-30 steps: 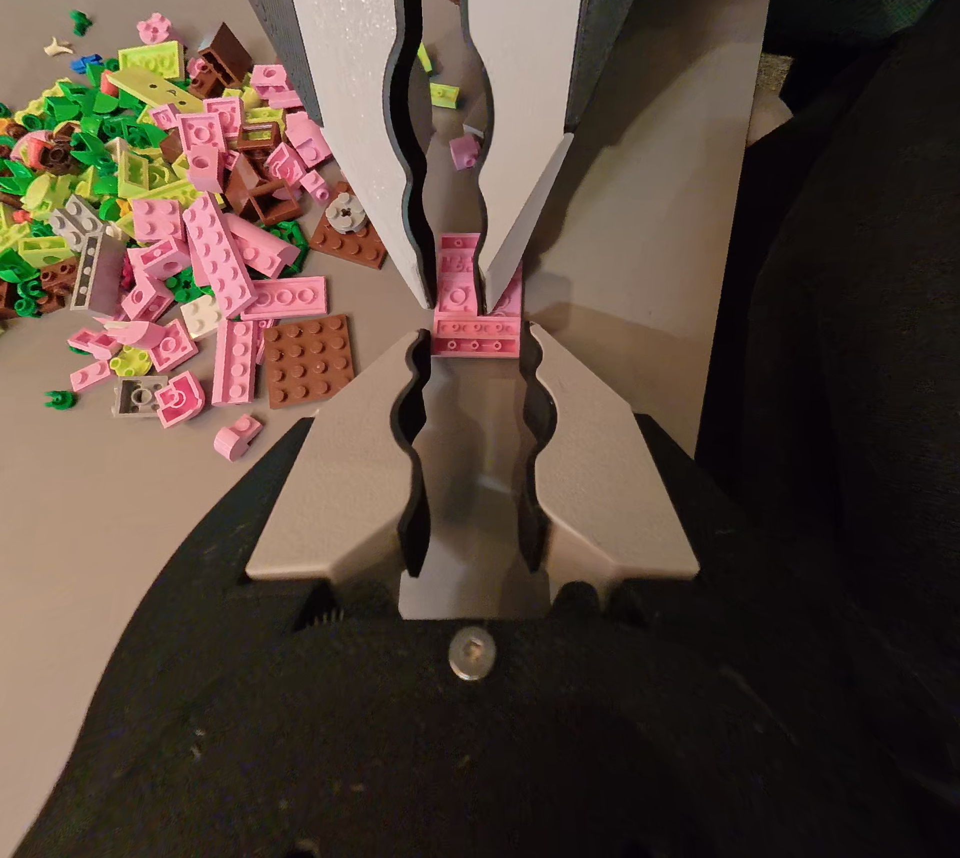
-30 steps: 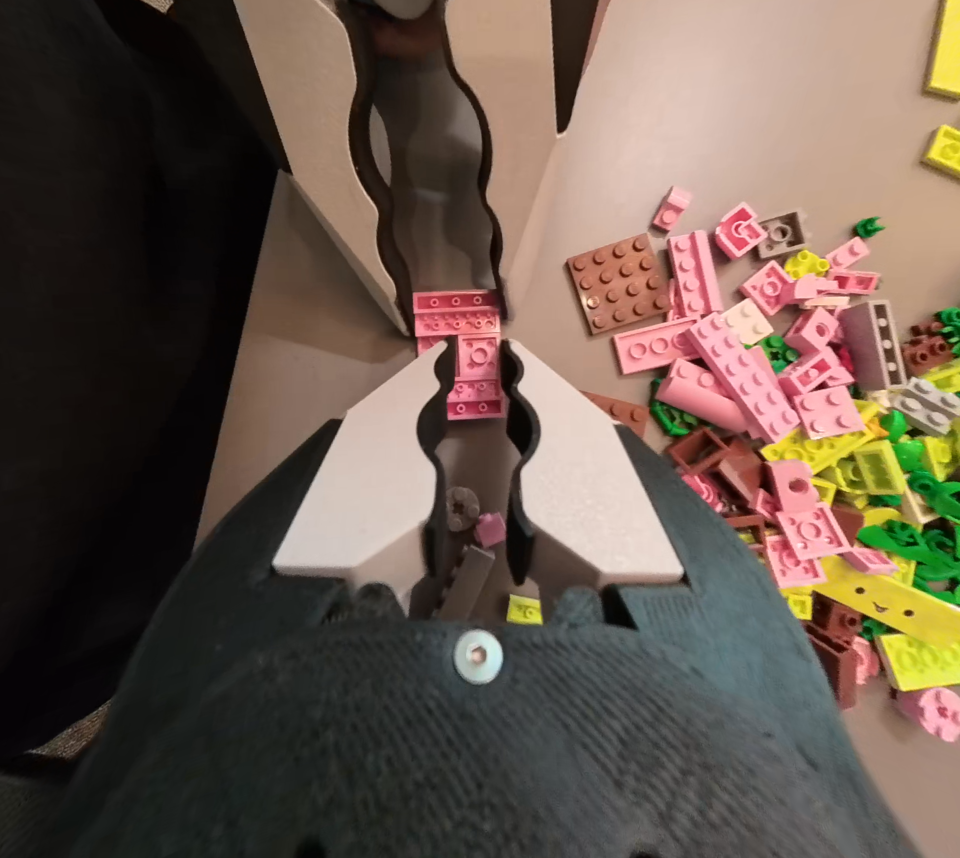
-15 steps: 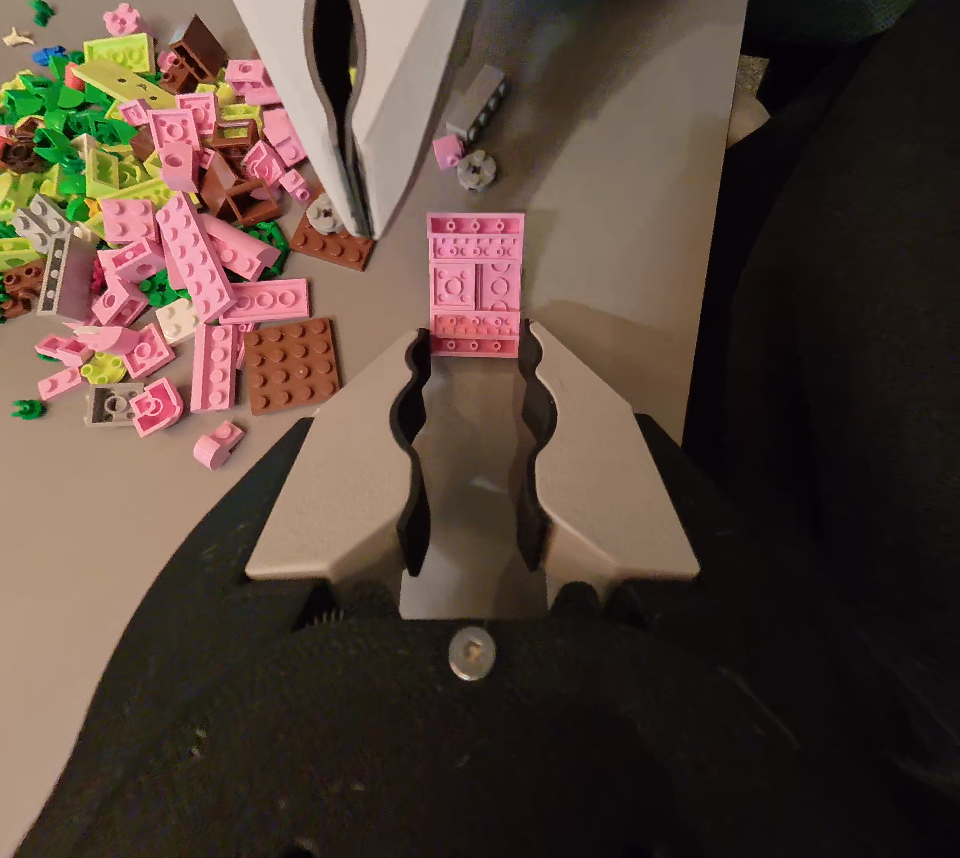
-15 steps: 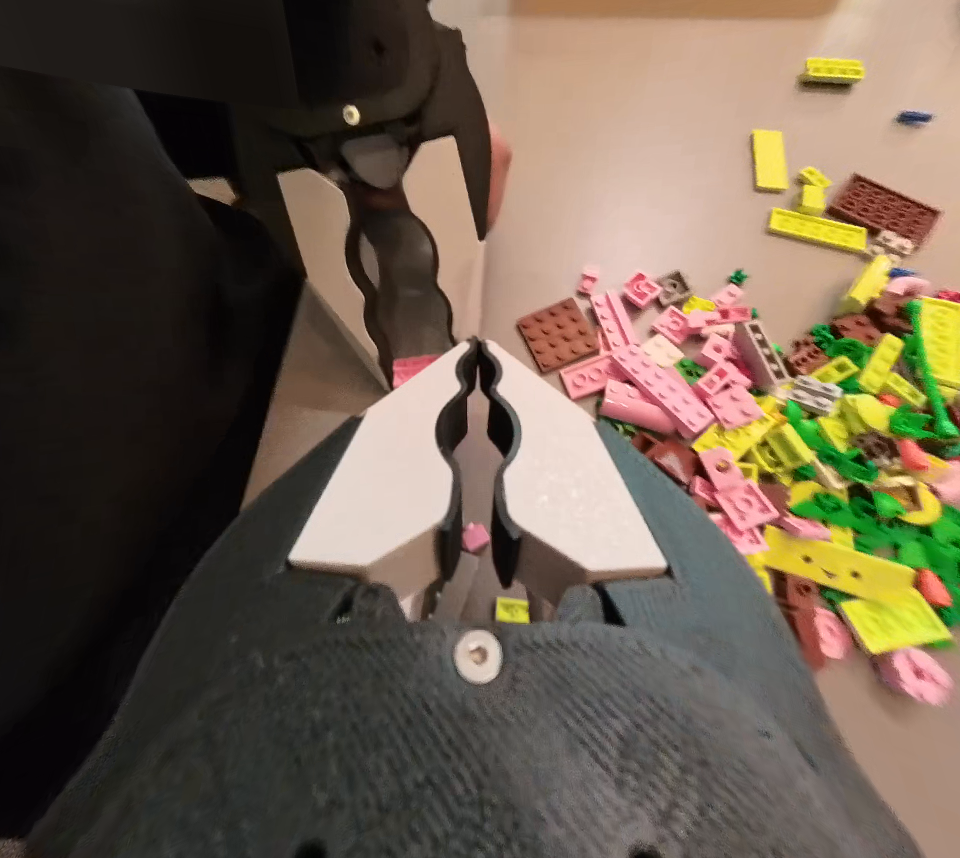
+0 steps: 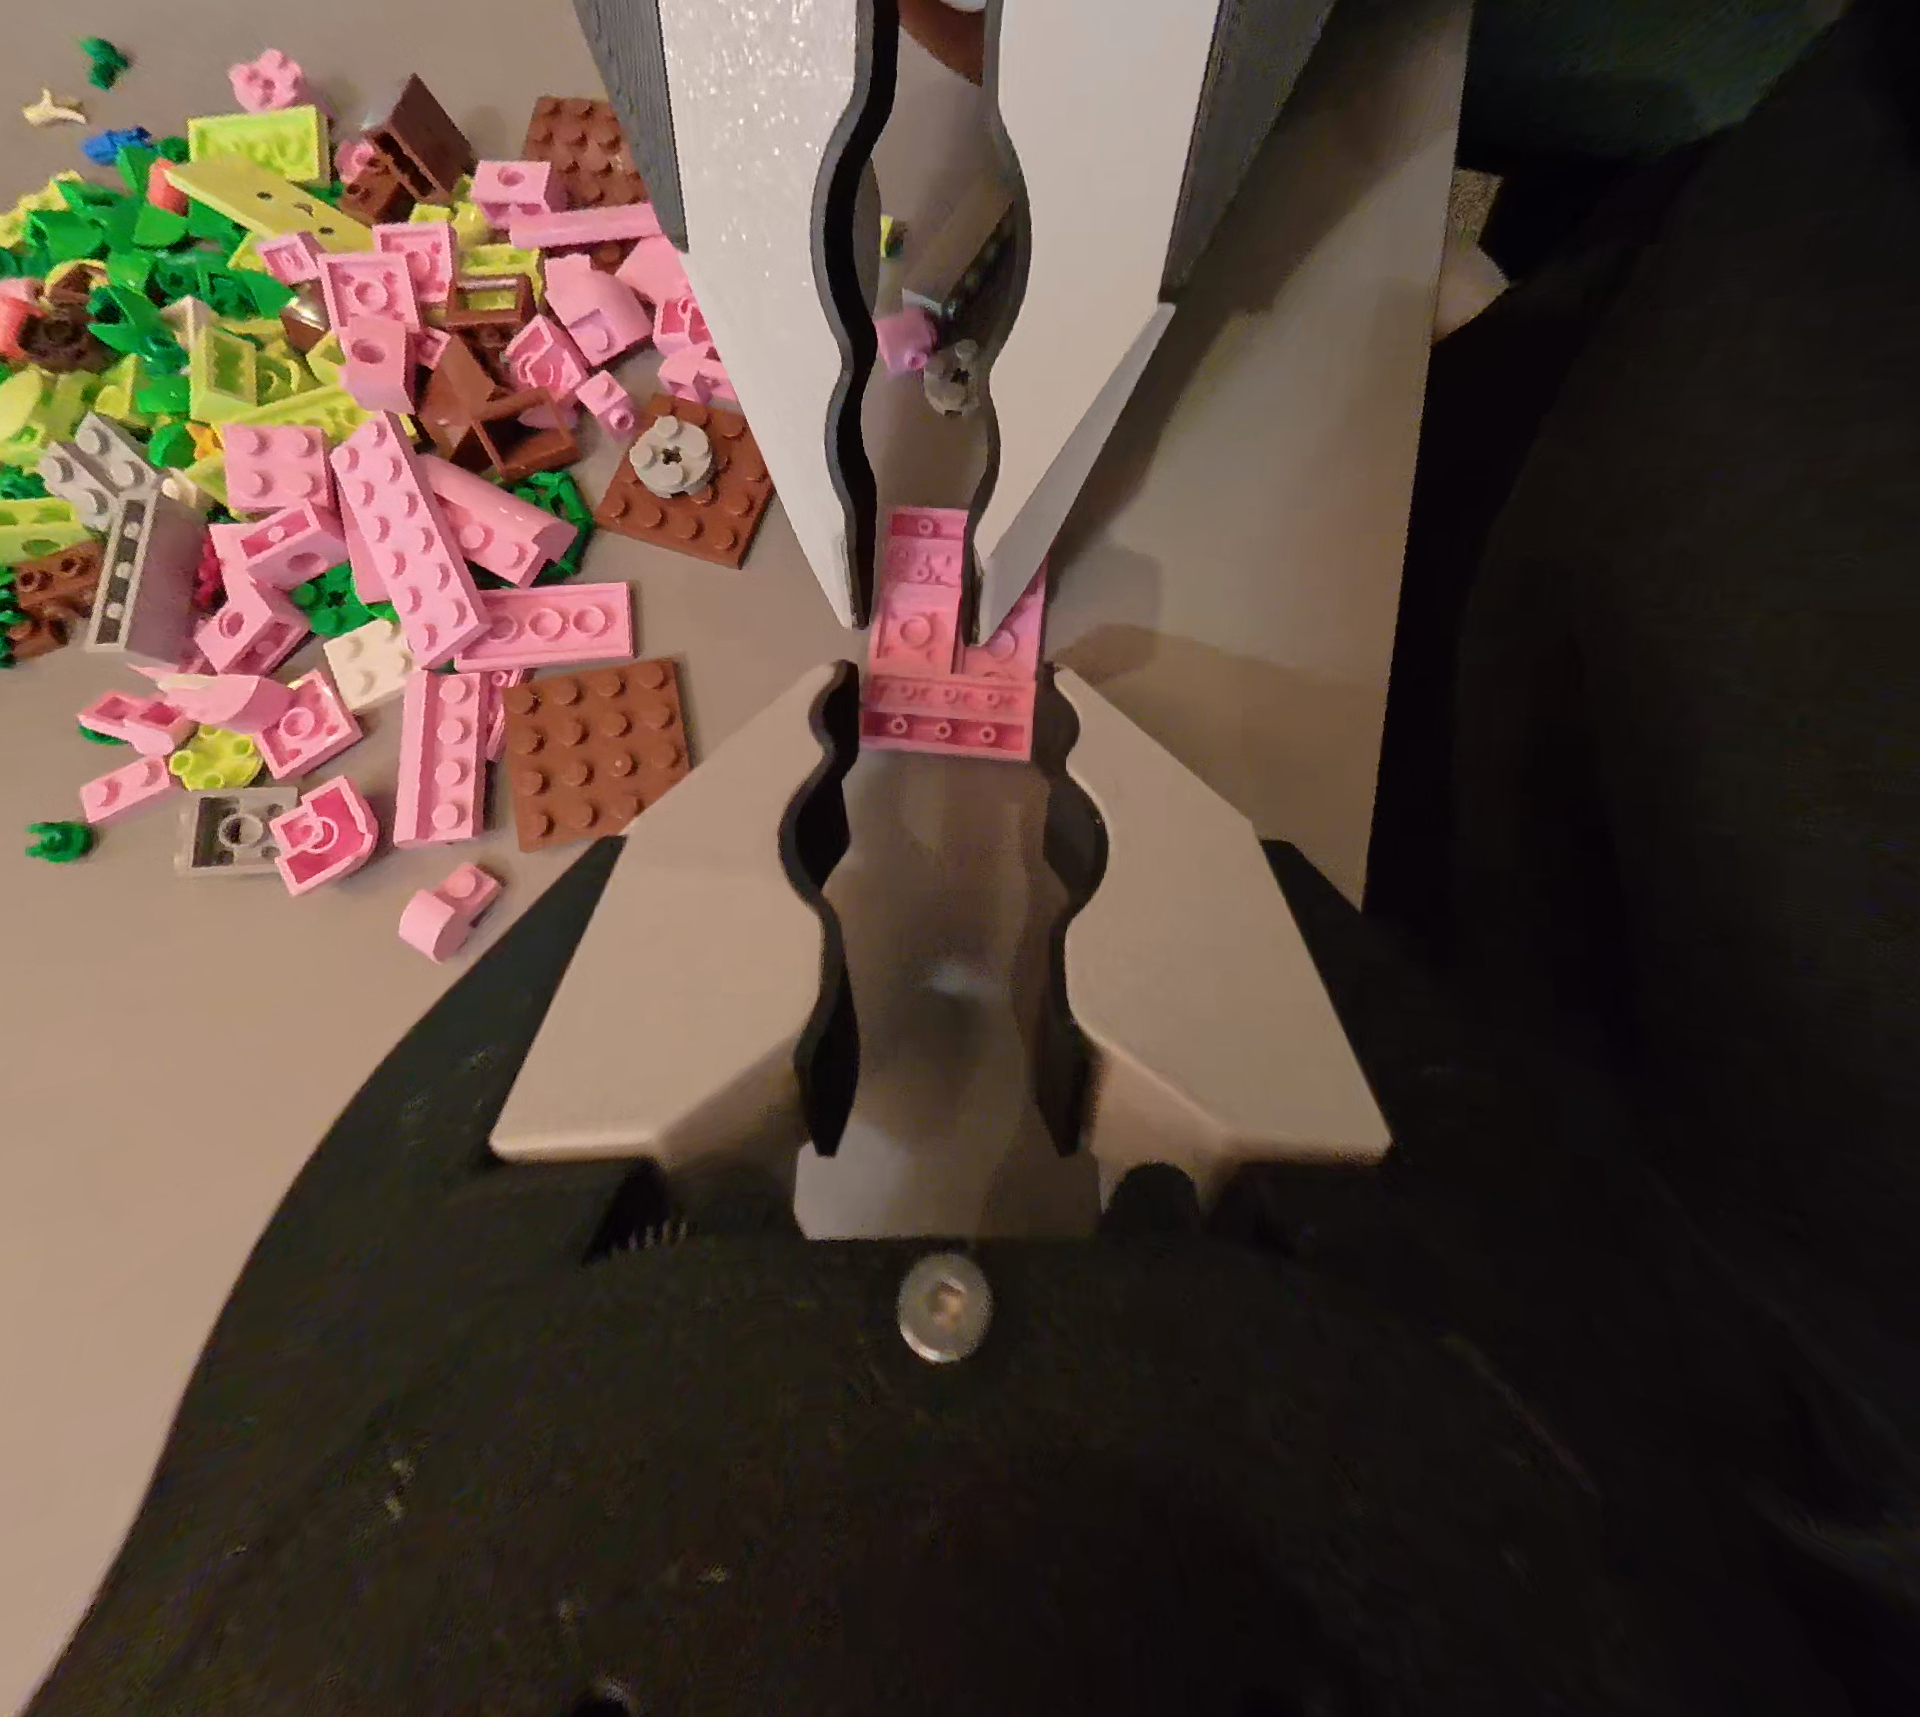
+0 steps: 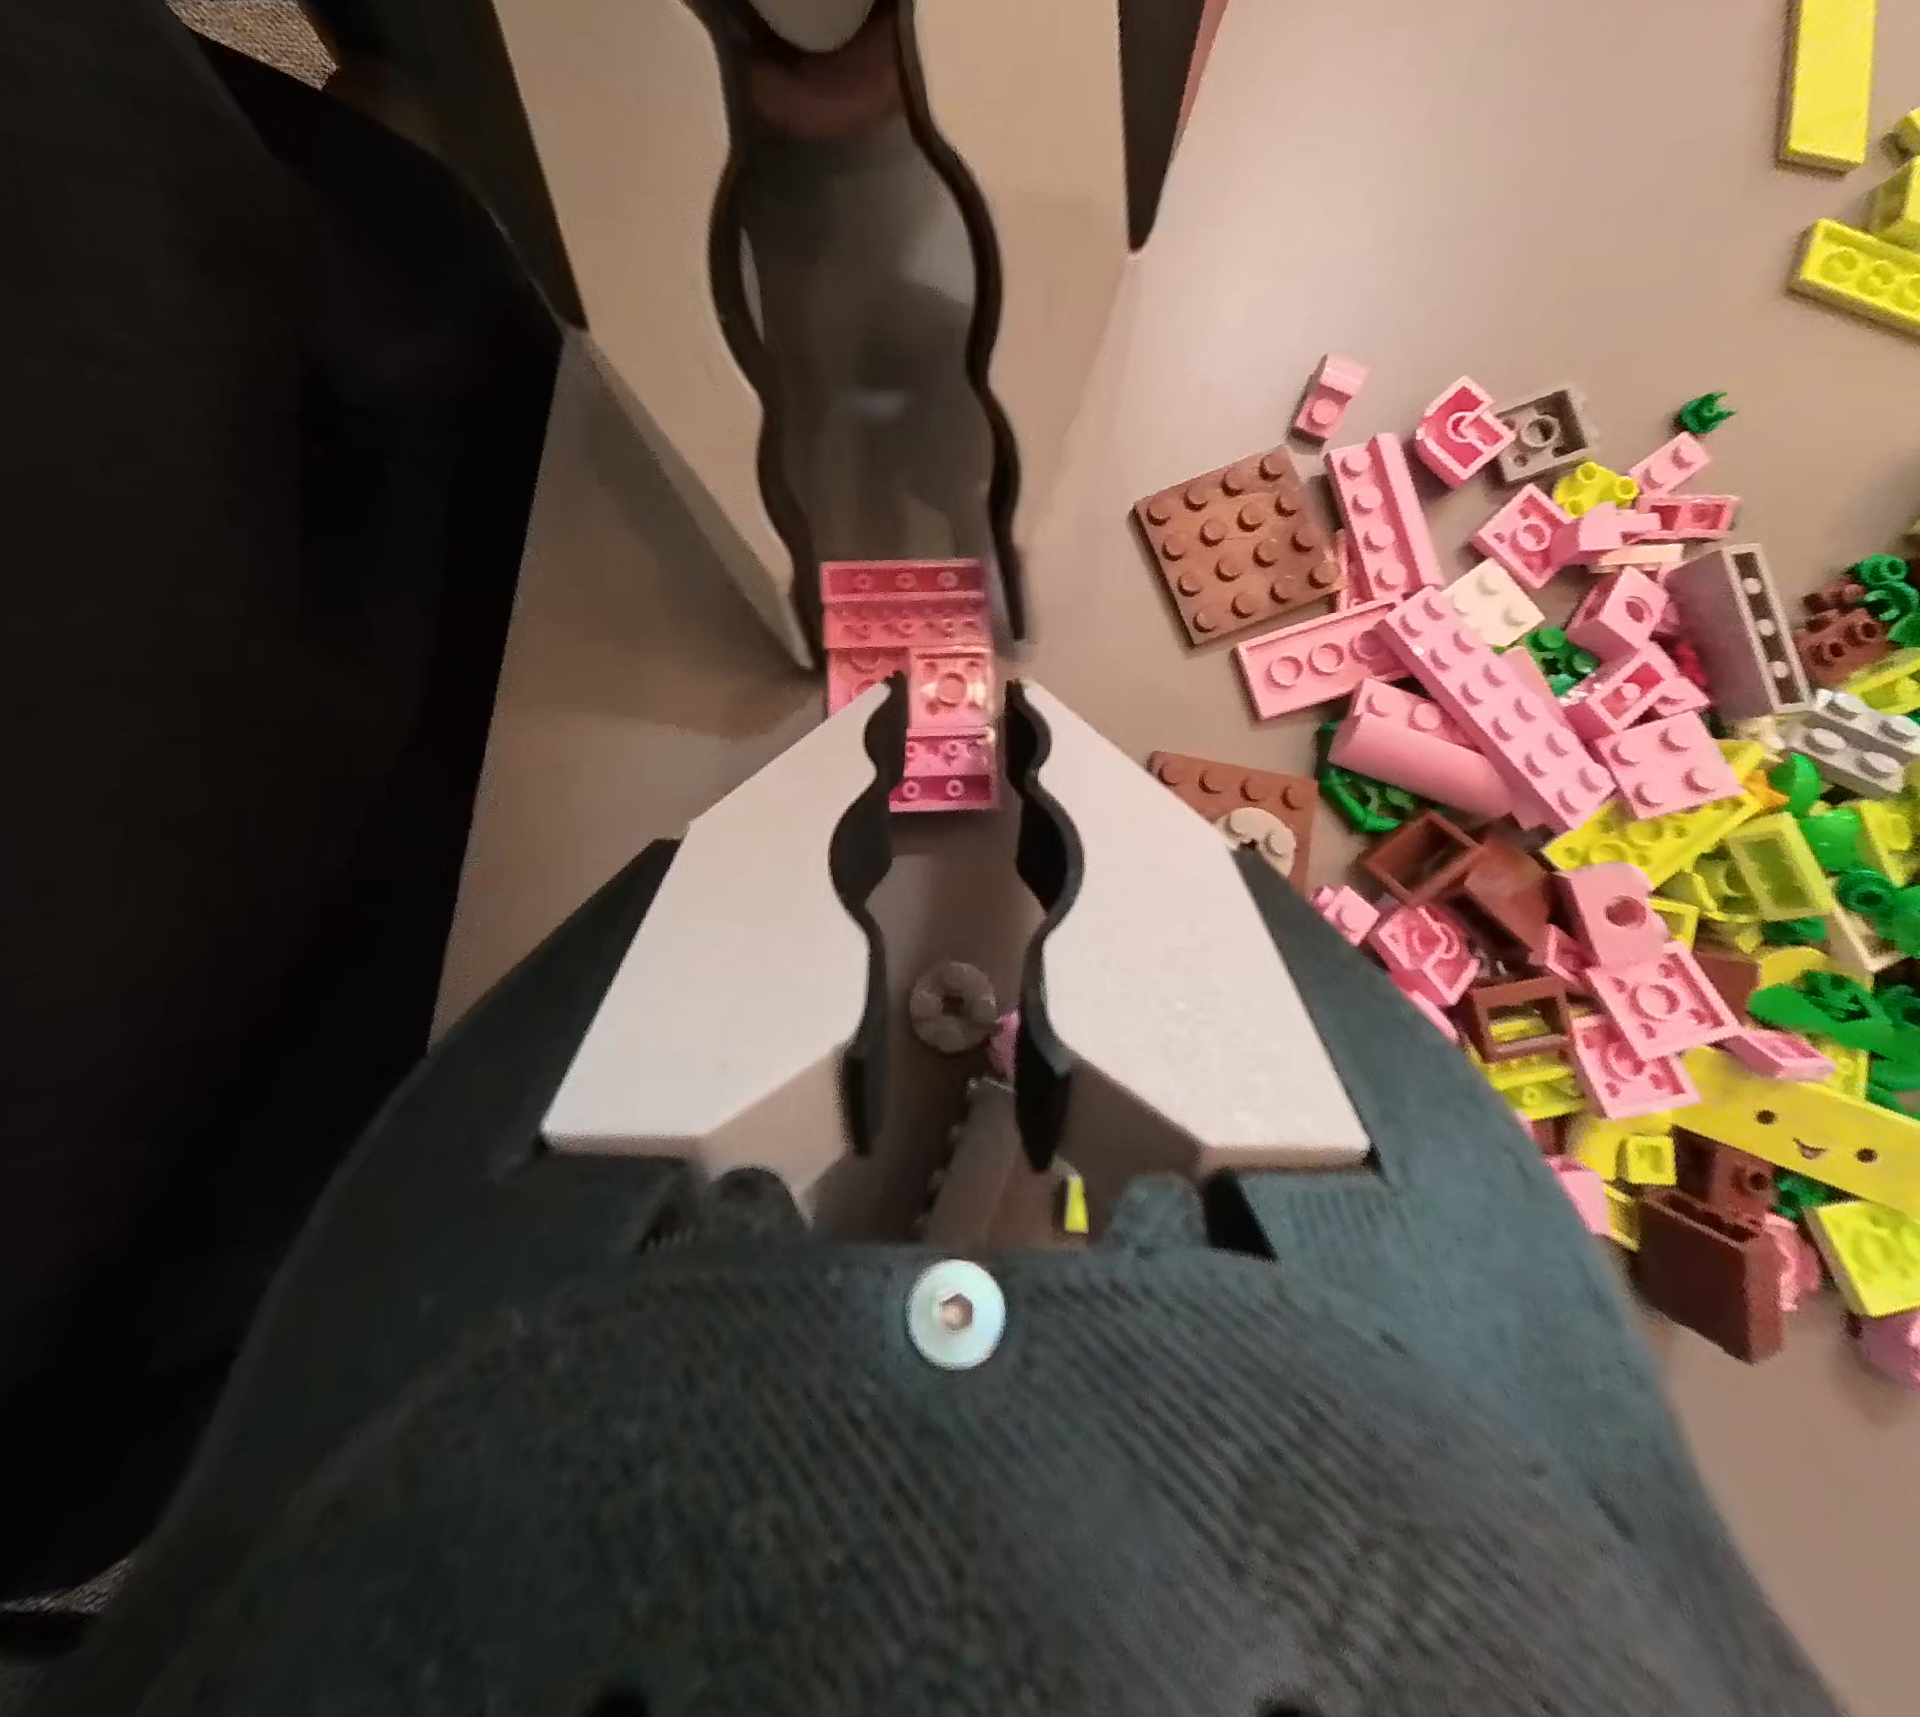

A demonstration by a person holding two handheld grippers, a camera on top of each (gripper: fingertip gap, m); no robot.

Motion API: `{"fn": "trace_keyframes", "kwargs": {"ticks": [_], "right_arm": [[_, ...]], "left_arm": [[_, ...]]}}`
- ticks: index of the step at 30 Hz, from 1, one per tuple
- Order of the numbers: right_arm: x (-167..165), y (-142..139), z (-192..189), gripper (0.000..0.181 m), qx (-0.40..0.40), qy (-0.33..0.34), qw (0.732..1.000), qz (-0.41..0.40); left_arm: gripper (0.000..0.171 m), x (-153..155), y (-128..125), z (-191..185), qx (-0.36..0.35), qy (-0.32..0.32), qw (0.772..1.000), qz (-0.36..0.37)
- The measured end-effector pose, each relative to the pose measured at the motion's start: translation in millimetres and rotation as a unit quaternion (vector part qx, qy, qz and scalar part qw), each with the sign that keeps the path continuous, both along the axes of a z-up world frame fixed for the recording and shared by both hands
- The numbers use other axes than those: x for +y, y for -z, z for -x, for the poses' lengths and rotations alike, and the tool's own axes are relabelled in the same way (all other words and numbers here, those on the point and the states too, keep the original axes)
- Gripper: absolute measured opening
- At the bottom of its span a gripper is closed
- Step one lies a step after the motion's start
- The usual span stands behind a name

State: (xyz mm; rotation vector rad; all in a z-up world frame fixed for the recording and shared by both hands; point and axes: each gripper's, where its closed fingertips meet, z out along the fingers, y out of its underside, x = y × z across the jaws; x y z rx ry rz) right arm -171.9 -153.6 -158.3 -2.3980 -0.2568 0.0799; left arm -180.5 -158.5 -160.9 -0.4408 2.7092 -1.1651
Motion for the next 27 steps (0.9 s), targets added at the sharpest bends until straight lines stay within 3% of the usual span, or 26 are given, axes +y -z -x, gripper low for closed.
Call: {"fn": "trace_keyframes", "kwargs": {"ticks": [12,17,27], "right_arm": [[2.2,1.5,4.3,0.013,0.039,-0.011,0.999,0.024],[3.0,2.1,4.2,0.013,0.086,0.029,0.995,0.038],[4.0,-2.5,3.9,0.011,0.138,0.067,0.988,-0.034]], "left_arm": [[0.030,-0.9,-0.1,0.5,0.006,0.002,1.000,0.003],[0.030,-1.0,0.1,0.5,0.006,0.000,1.000,0.002],[0.031,0.5,0.6,2.4,0.023,0.000,1.000,0.007]]}}
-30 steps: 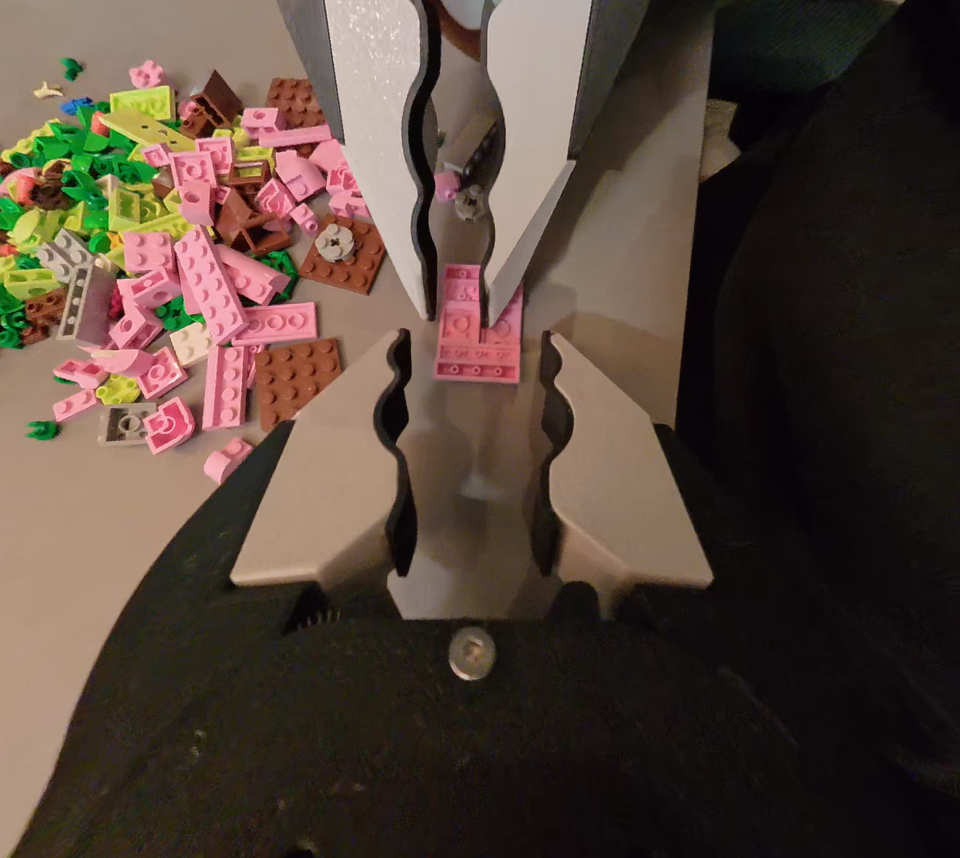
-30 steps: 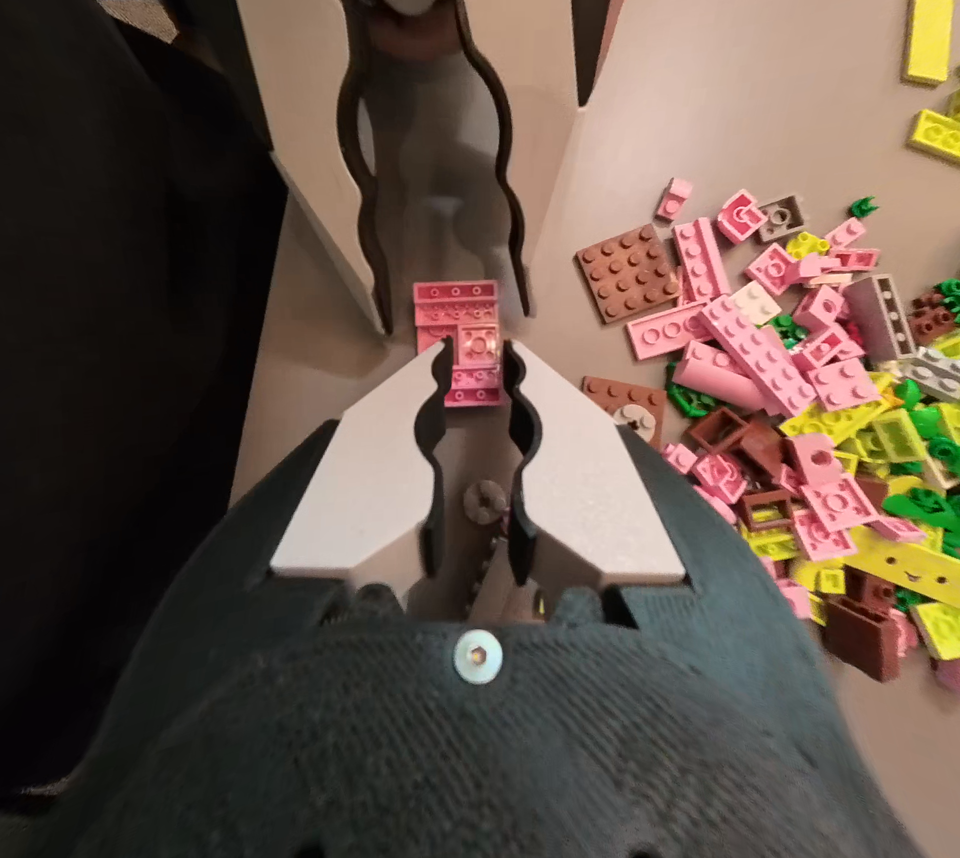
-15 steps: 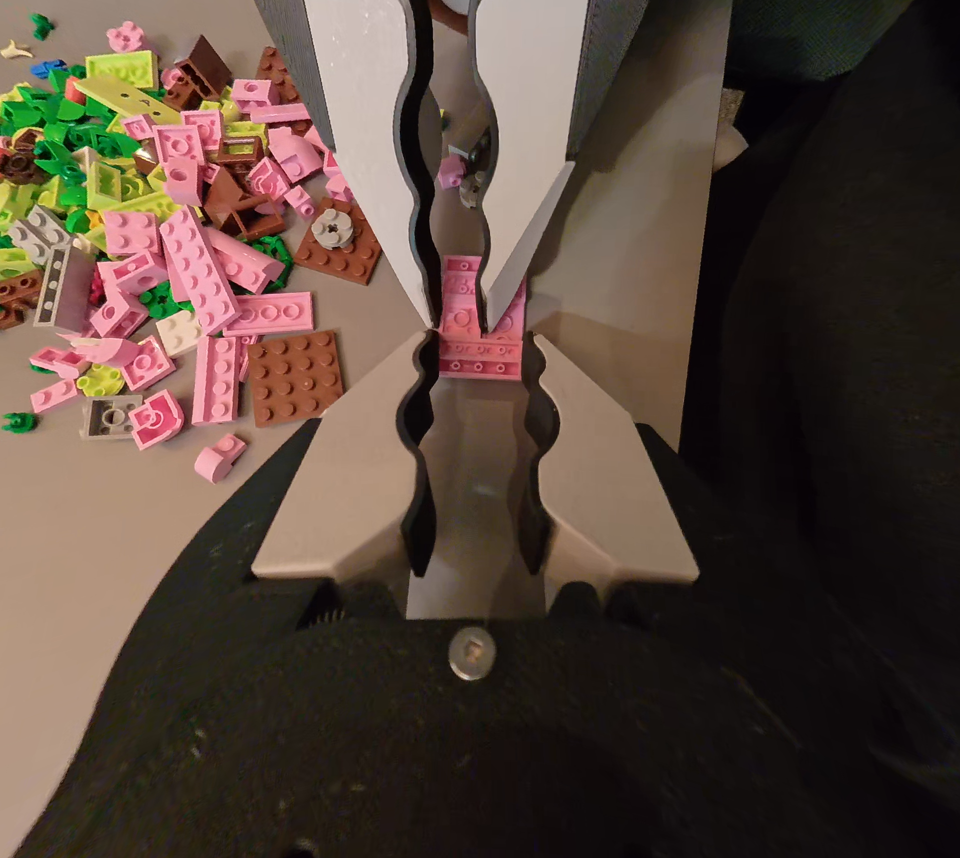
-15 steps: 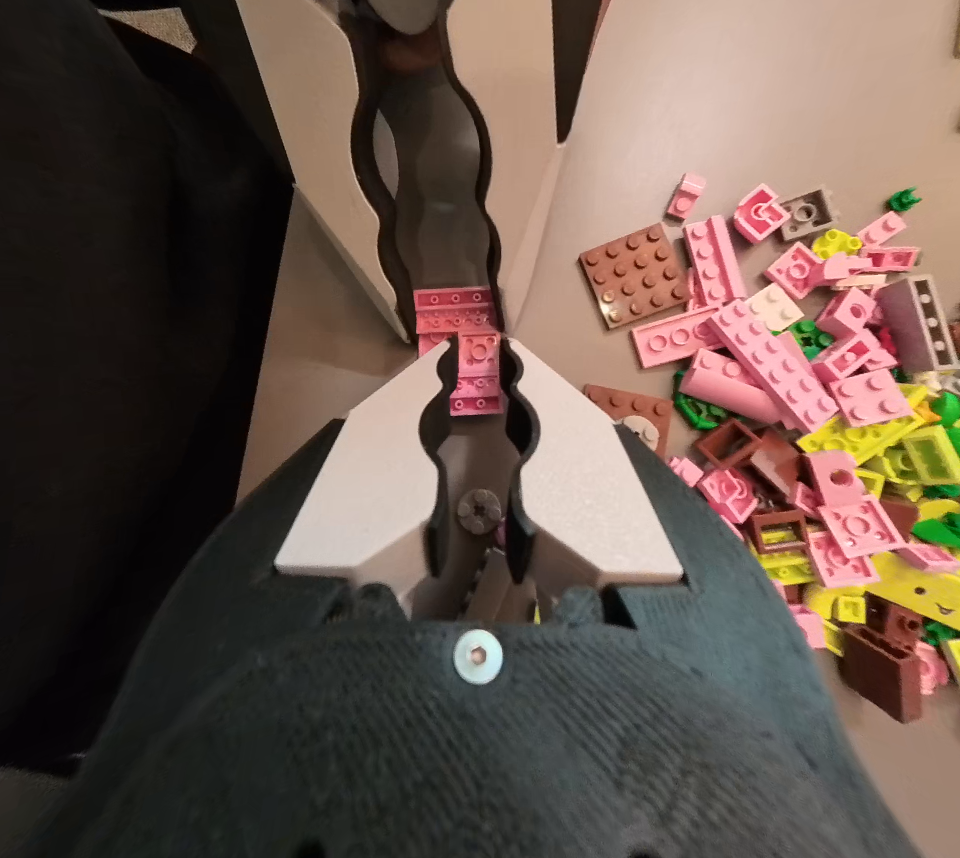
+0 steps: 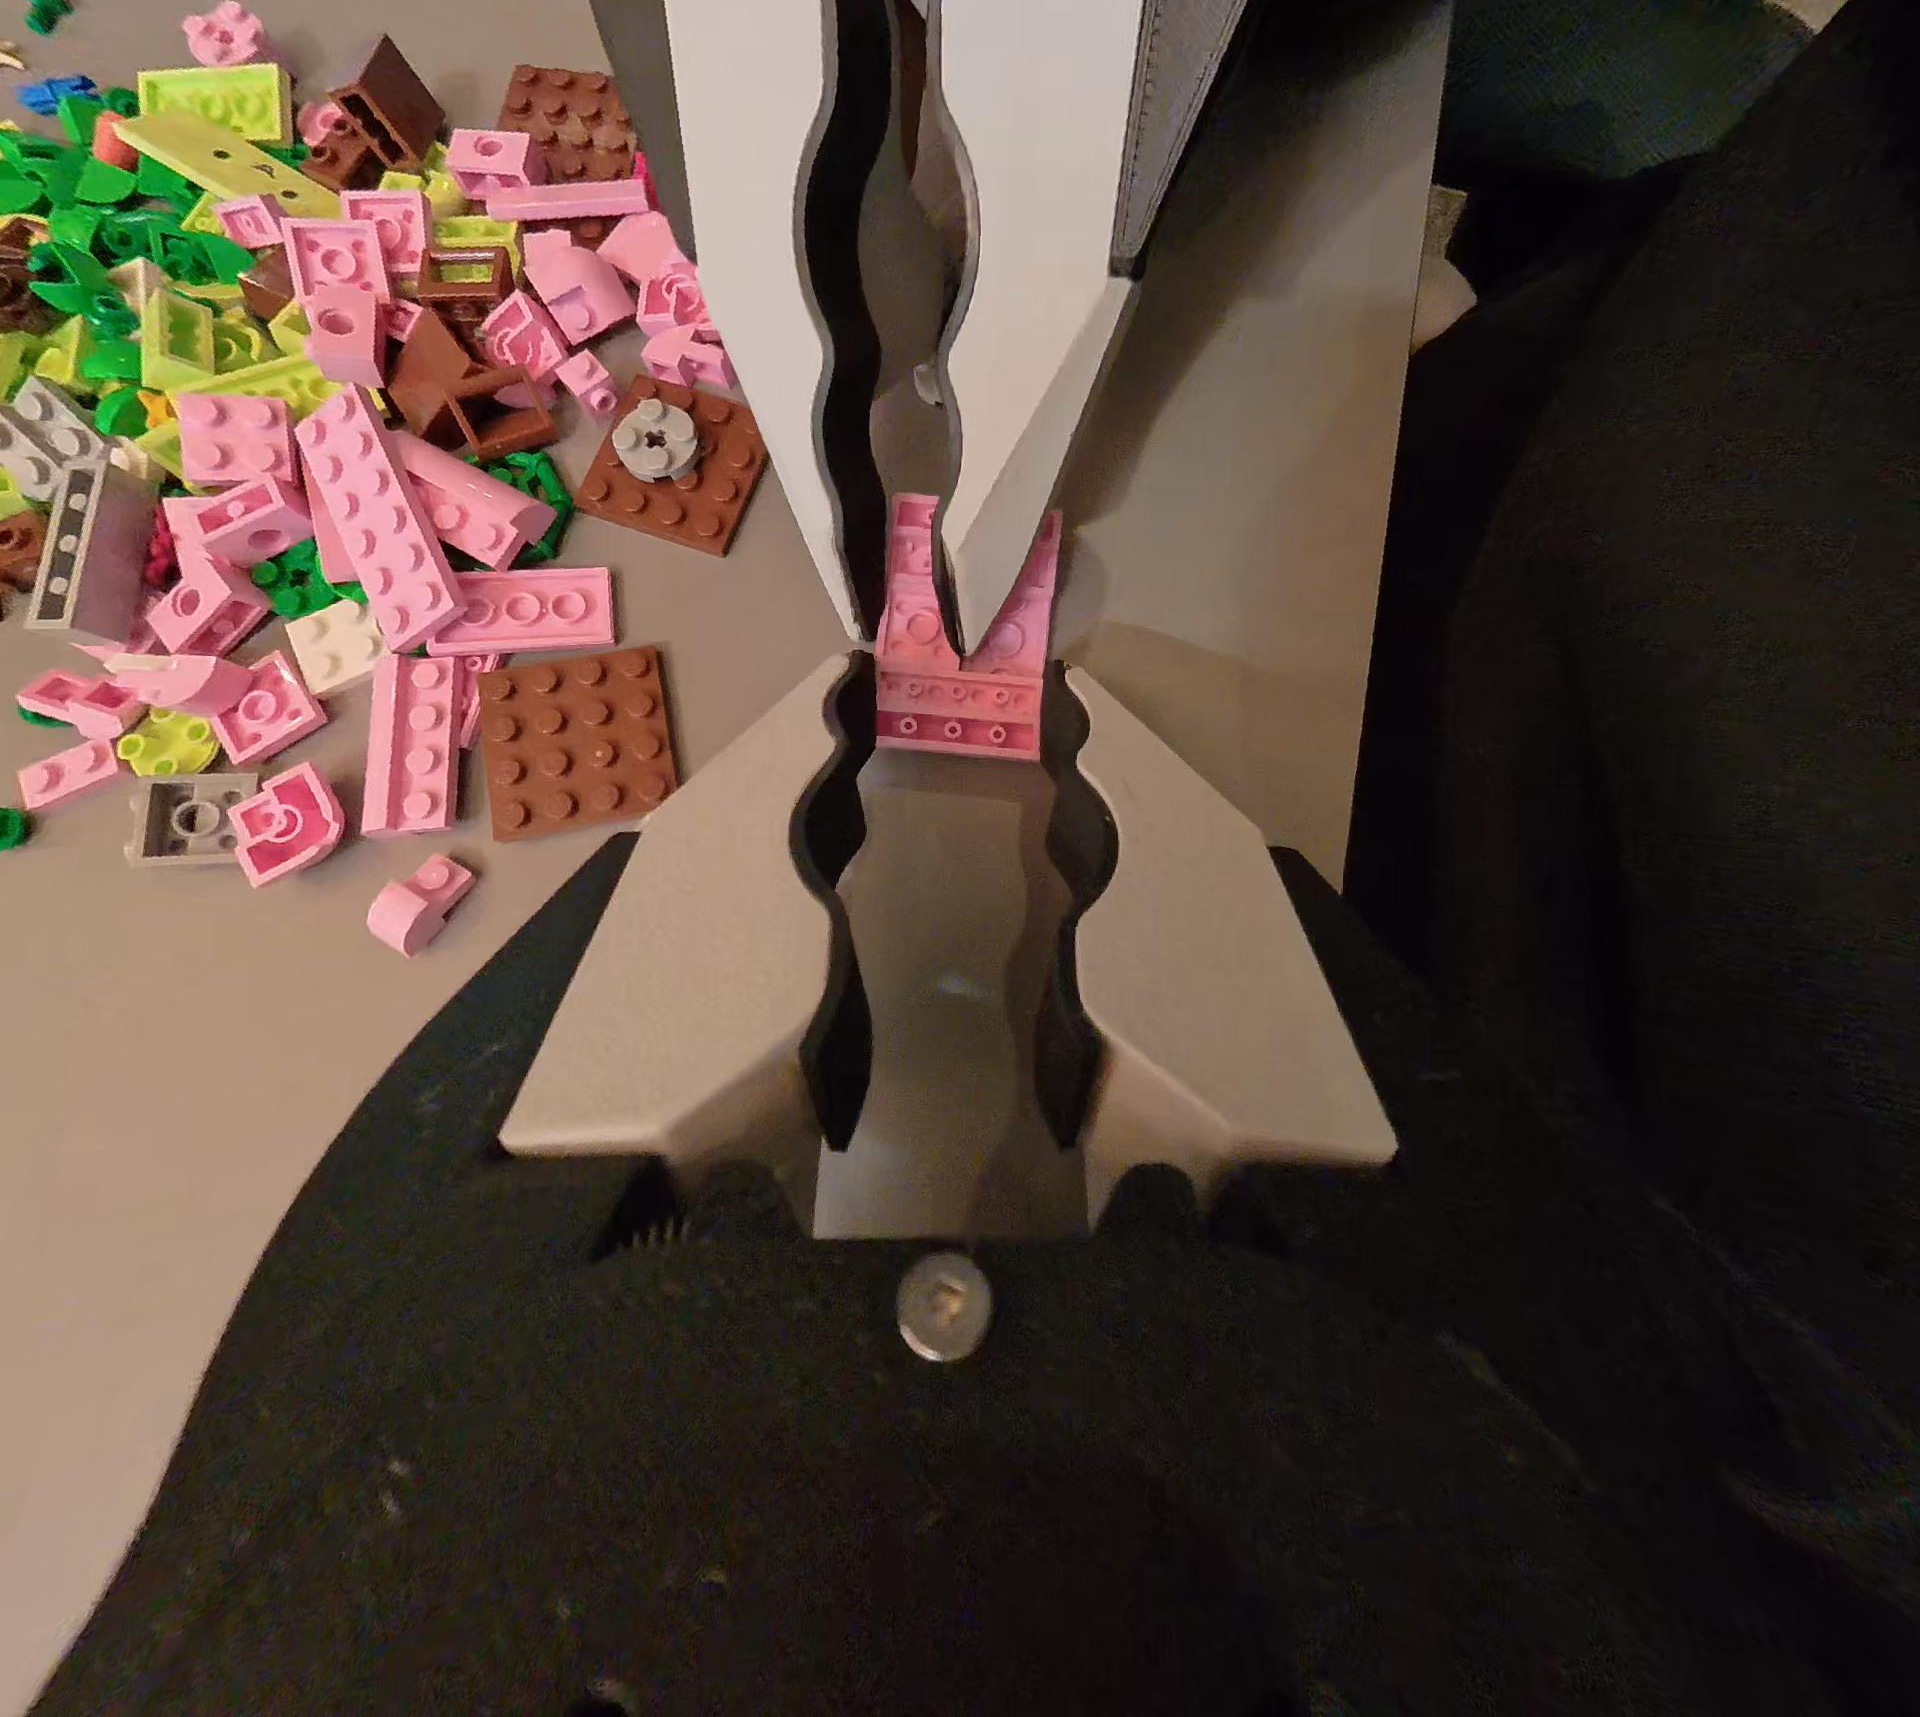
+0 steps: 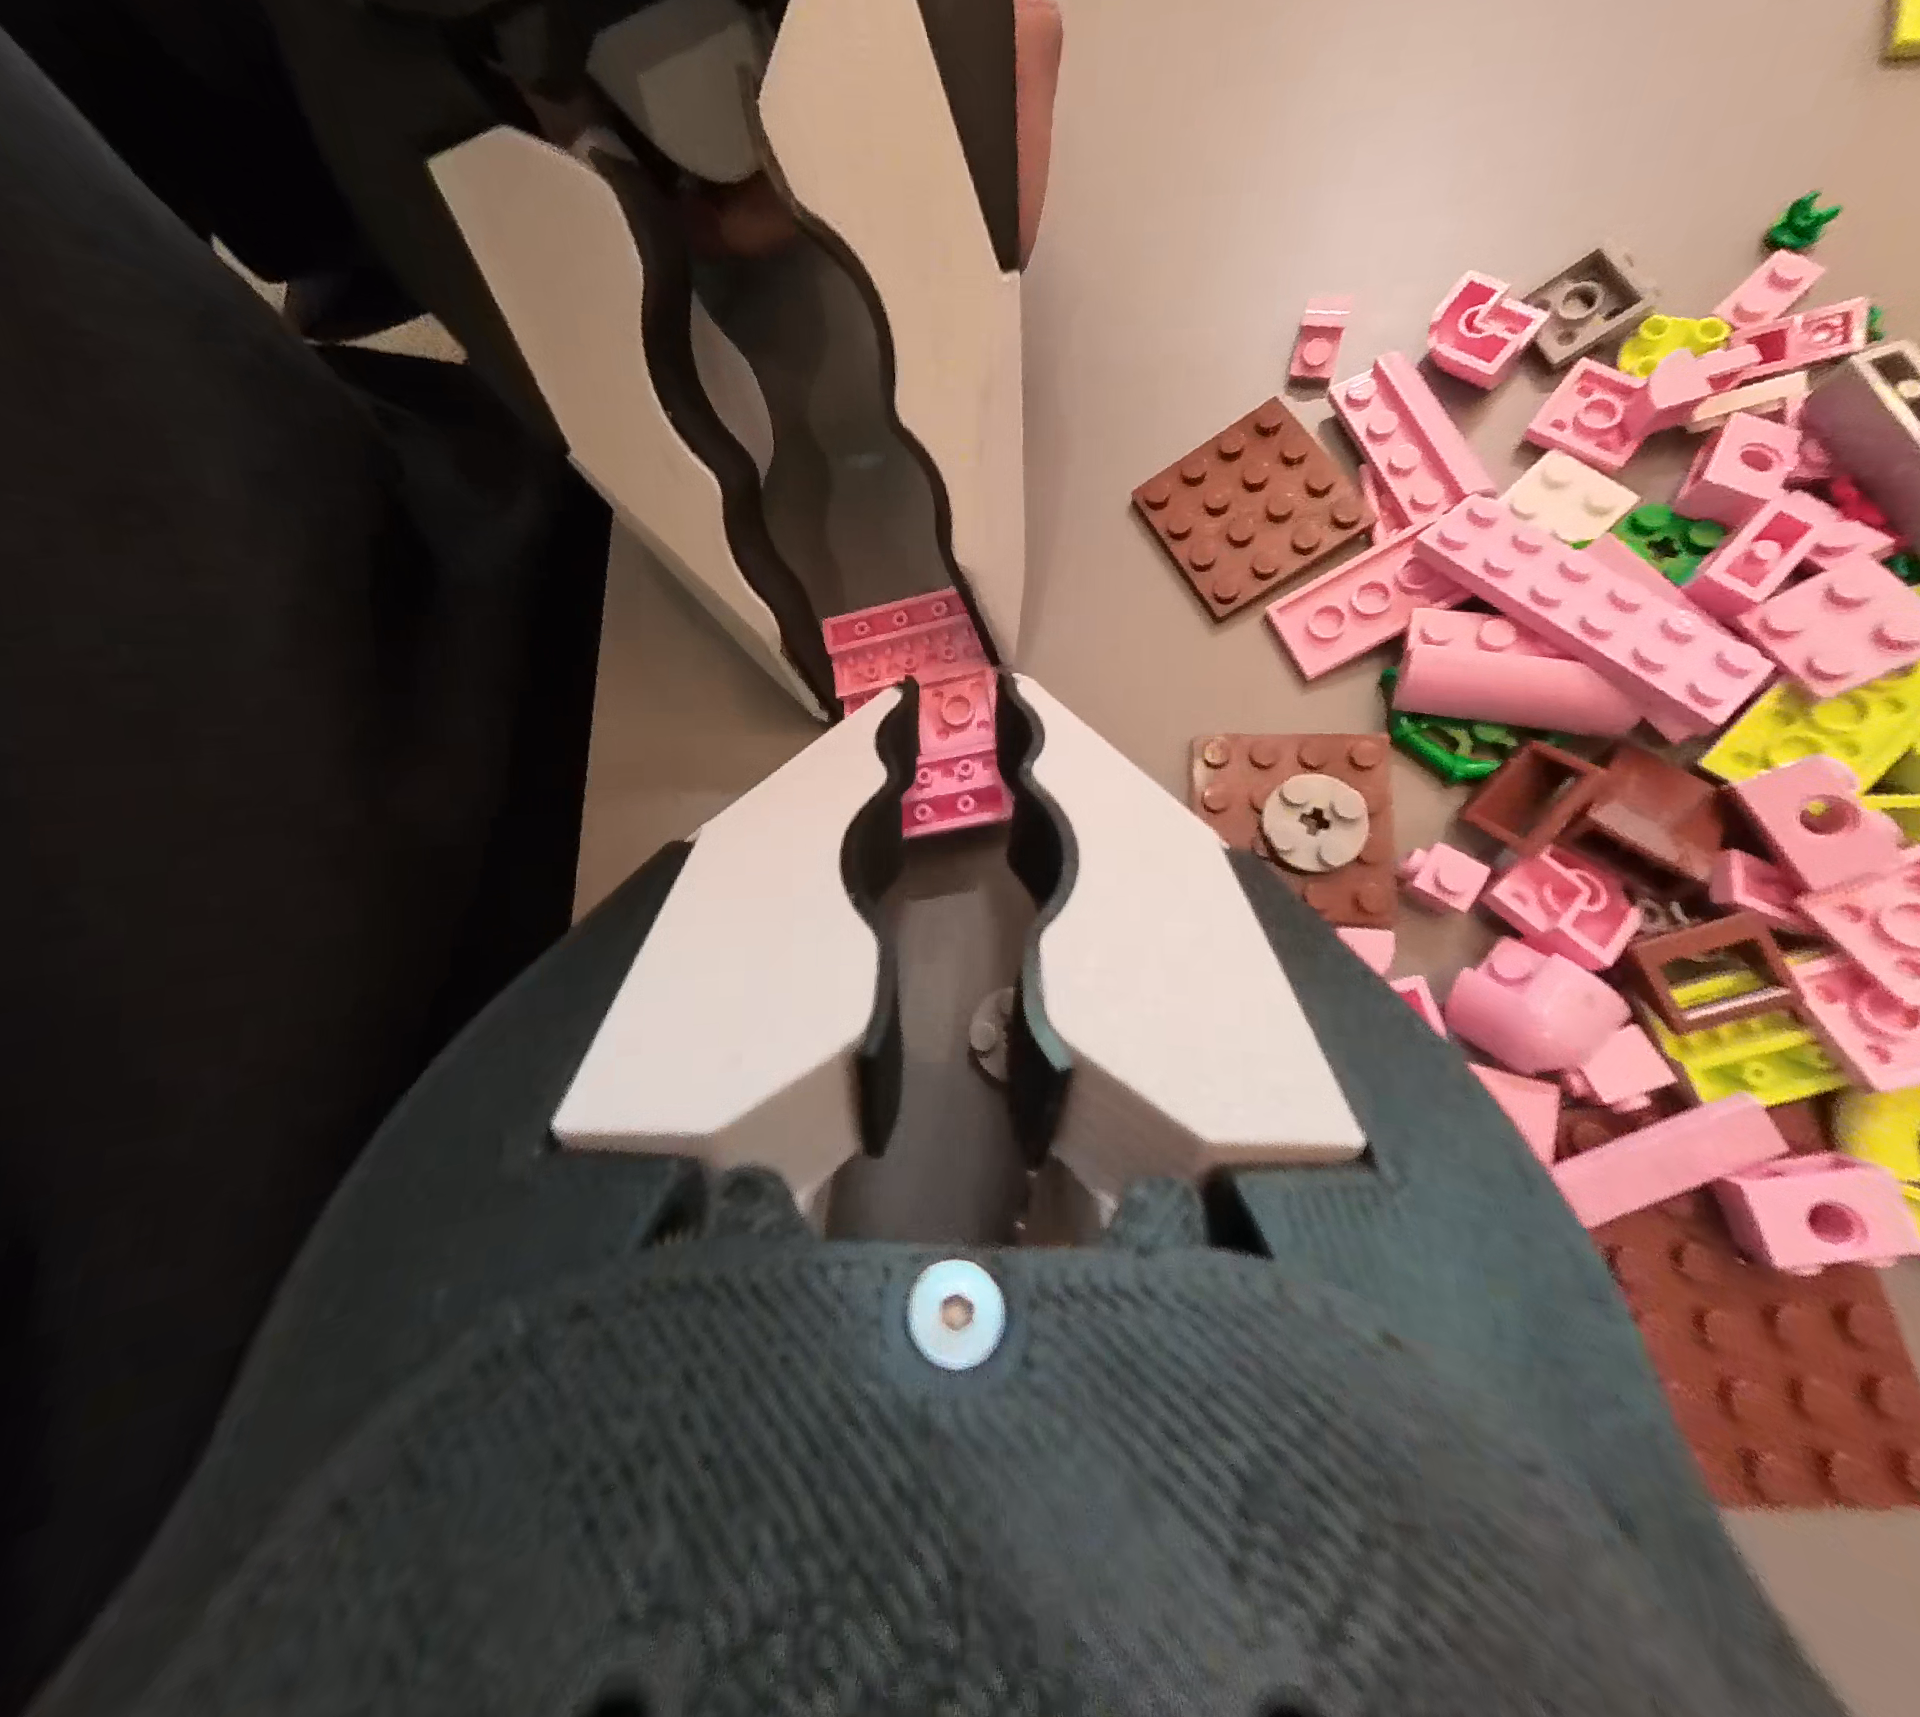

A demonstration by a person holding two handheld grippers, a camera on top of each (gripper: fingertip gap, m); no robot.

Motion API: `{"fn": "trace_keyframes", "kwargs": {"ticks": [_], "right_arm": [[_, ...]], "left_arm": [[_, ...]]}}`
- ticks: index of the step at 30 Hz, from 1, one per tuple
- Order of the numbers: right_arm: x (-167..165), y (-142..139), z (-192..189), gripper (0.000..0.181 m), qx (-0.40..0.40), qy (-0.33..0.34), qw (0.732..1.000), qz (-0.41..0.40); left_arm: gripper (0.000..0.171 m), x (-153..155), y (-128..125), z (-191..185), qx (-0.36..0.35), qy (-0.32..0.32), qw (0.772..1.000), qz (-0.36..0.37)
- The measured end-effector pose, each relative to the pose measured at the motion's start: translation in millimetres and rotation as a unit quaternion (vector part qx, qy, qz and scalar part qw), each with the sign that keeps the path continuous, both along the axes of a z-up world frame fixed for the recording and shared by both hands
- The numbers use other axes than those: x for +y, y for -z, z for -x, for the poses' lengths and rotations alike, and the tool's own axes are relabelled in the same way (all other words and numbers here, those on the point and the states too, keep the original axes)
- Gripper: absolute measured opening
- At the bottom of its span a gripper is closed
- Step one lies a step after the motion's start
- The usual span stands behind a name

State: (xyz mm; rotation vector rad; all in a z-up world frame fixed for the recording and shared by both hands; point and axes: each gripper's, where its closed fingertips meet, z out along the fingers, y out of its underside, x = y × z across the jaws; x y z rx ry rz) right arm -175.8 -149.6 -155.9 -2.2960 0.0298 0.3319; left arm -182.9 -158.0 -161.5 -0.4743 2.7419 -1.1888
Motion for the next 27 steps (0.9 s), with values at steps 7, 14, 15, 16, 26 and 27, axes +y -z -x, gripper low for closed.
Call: {"fn": "trace_keyframes", "kwargs": {"ticks": [7,14,15,16,26,27], "right_arm": [[-1.1,-37.7,-16.1,0.000,-0.031,0.028,0.997,-0.069],[-10.8,-25.3,-4.3,0.006,-0.083,0.049,0.995,-0.021],[-12.2,-17.0,-2.9,0.008,-0.101,0.054,0.993,-0.003],[-12.7,-10.5,-2.0,0.012,-0.121,0.058,0.991,0.010],[-10.5,-4.3,-4.8,0.010,-0.173,0.068,0.982,0.021],[-10.9,-8.4,-5.9,0.017,-0.171,0.070,0.983,0.010]], "left_arm": [[0.031,-1.5,1.0,4.7,0.002,0.007,1.000,-0.012],[0.031,-1.7,-0.3,3.5,-0.006,-0.013,1.000,-0.004],[0.031,-3.0,-1.0,4.0,-0.009,-0.014,1.000,-0.002],[0.032,-4.8,-1.7,5.5,-0.008,-0.013,1.000,0.002],[0.032,-3.7,-3.0,5.7,-0.008,-0.036,0.999,0.004],[0.032,-2.6,-3.8,4.3,-0.003,-0.046,0.999,0.009]]}}
